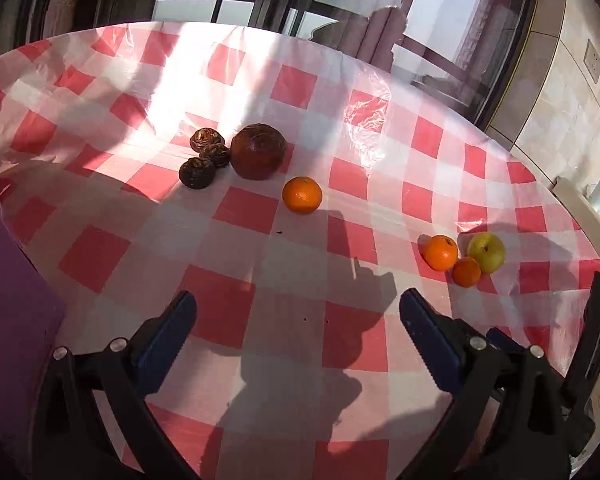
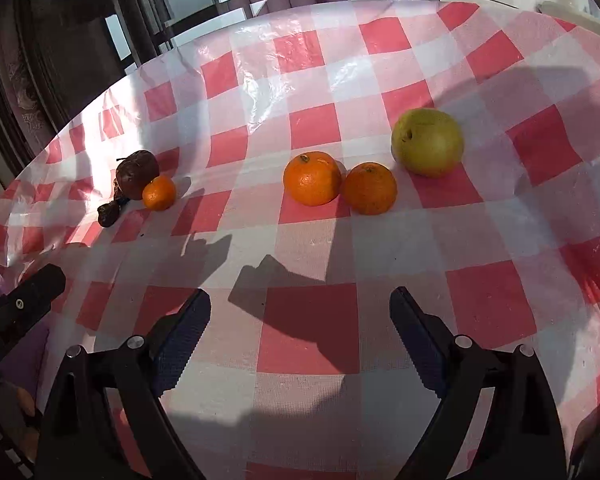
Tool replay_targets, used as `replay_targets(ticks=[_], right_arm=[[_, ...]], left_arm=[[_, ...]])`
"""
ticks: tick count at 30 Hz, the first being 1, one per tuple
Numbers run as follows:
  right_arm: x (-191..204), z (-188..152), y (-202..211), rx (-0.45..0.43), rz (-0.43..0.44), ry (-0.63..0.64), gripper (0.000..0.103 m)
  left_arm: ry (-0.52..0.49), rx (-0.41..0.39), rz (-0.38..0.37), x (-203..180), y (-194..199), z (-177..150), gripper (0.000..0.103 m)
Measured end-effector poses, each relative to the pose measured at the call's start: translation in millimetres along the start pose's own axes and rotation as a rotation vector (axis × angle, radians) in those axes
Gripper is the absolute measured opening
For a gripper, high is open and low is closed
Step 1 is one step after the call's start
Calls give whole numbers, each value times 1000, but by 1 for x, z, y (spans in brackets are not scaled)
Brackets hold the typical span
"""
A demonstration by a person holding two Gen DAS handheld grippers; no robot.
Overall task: Organize fruits
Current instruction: 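Move both grippers back over the table toward the oranges, then grasp an orange with the right gripper while the left grasps another orange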
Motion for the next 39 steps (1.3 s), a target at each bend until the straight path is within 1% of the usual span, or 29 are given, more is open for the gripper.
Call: replay_targets(ticks=[2, 5, 6, 7, 8, 10, 14, 17, 19, 21, 23, 25, 29, 34, 35, 36, 37, 39], right_arm=[[-4, 4, -6, 10, -28, 15, 88], [-9, 9, -16, 37, -52, 15, 88], [-10, 10, -18, 42, -51, 13, 88], [-12, 12, -21, 44, -51, 9, 88], [-13, 14, -22, 44, -50, 4, 88], [-15, 15, -25, 47, -31, -10, 88], [-23, 18, -30, 30, 36, -74, 88], [-28, 26, -34, 13, 37, -94, 88], [-27, 34, -41, 17, 37, -72, 88], [-31, 45, -49, 11, 10, -60, 88], [-37, 51, -58, 34, -11, -63, 87], [-34, 54, -65, 58, -20, -39, 87], [-18, 59, -73, 85, -54, 68, 77], [-4, 67, -77, 83, -107, 157, 76], [-1, 69, -75, 65, -106, 172, 76], [-1, 71, -70, 34, -85, 165, 77], [-5, 72, -65, 9, -60, 127, 81], [-16, 68, -56, -29, 12, 35, 81]], left_arm=[[64, 2, 14, 10, -9, -4, 101], [98, 23, 44, 23, -21, -10, 101], [111, 23, 41, 25, -21, -8, 101], [118, 5, 27, 25, -18, -6, 101], [122, -6, 20, 26, -16, -5, 101], [115, 1, -1, 24, -16, -6, 101], [65, -29, -42, 12, -11, -7, 101], [73, -15, -66, 12, -13, -8, 101], [92, -23, -78, 14, -12, -7, 101], [103, -22, -79, 15, -12, -7, 101], [104, -22, -88, 15, -12, -7, 101], [110, -24, -84, 16, -12, -7, 101], [111, -27, -85, 16, -12, -7, 101], [113, -29, -83, 17, -12, -7, 101], [113, -29, -82, 17, -12, -7, 101], [112, -29, -80, 17, -12, -7, 101], [112, -29, -81, 17, -13, -7, 101], [111, -28, -78, 17, -13, -7, 101]])
Point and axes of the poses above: each gripper's, at about its wrist camera, not at the fingertips, and y roughly against the way its jaws point, x to its left, z to its top, the point moved 9 cm from there along -y, roughly the way its jaws point, and after that the axes turned 15 degrees about y, right-handed, at the moved point
